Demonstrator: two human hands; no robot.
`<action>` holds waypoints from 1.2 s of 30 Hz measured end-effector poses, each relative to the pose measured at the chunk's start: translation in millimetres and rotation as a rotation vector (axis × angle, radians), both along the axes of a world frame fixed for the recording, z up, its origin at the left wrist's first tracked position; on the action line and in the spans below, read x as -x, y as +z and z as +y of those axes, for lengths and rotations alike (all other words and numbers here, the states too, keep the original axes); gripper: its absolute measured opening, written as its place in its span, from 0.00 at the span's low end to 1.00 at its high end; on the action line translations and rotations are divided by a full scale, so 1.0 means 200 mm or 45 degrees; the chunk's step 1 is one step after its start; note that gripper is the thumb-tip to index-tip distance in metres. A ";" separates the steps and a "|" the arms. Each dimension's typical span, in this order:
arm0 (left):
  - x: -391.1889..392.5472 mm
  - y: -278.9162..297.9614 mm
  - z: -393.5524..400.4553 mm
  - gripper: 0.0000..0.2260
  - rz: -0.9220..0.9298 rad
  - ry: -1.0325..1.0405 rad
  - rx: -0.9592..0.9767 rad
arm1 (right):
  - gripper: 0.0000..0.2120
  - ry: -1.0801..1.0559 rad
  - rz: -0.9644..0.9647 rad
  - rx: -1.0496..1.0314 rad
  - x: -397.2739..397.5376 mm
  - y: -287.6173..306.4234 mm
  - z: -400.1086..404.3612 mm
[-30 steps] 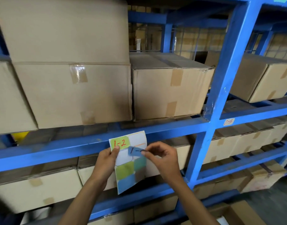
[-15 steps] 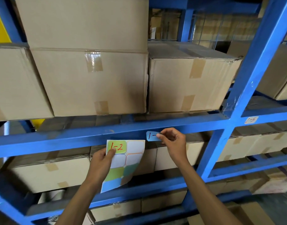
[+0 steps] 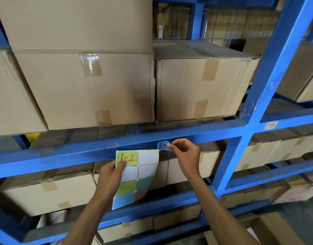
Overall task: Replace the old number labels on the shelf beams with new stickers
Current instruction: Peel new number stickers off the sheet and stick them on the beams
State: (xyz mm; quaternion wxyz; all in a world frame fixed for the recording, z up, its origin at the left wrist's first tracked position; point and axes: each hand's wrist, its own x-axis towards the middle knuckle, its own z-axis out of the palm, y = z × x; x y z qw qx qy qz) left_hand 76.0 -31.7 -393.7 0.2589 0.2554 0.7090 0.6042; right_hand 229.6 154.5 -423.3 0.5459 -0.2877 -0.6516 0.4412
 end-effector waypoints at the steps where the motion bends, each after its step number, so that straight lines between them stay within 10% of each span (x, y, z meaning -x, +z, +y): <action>1: 0.00 0.00 0.00 0.12 -0.004 -0.001 -0.003 | 0.06 -0.002 0.007 -0.001 0.00 0.00 0.00; 22: 0.02 0.05 0.01 0.12 -0.031 -0.033 -0.029 | 0.06 -0.107 0.063 0.020 0.03 0.00 -0.02; 36: 0.03 0.07 0.00 0.12 -0.002 0.005 -0.015 | 0.20 -0.469 -0.376 -0.105 -0.02 0.06 0.00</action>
